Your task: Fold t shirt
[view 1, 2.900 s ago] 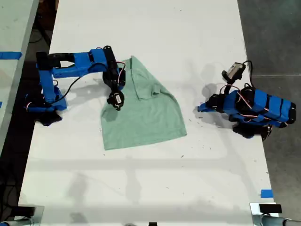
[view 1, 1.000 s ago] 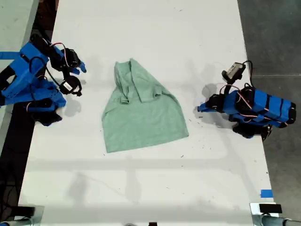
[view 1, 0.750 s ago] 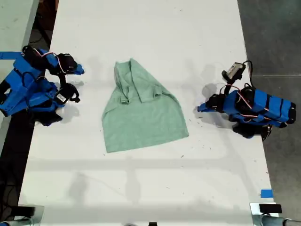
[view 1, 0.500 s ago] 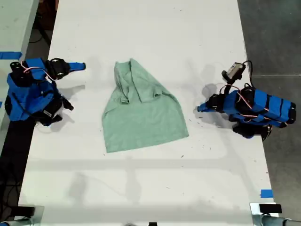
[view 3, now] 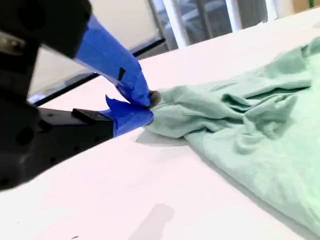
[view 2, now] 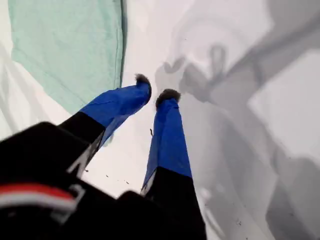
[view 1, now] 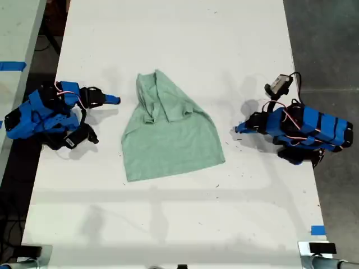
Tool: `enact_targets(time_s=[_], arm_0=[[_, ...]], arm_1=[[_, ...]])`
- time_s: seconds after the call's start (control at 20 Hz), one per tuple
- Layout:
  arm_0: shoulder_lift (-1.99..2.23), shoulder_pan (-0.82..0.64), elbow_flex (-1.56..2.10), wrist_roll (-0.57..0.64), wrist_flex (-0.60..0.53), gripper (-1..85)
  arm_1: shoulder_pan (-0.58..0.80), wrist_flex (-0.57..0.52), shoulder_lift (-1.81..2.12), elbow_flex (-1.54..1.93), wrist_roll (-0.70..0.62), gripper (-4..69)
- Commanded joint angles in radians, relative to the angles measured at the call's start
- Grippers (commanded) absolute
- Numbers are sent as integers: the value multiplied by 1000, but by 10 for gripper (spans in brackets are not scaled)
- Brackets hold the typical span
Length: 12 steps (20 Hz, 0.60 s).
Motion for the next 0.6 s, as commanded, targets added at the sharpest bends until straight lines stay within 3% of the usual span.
enact_targets(time_s=[0.0, 0.55], arm_0=[[5, 77, -9, 2, -17, -2], [5, 210, -8, 2, -17, -2]], arm_1=[[8, -11, 8, 52, 8, 66], [8, -11, 8, 52, 8, 66]])
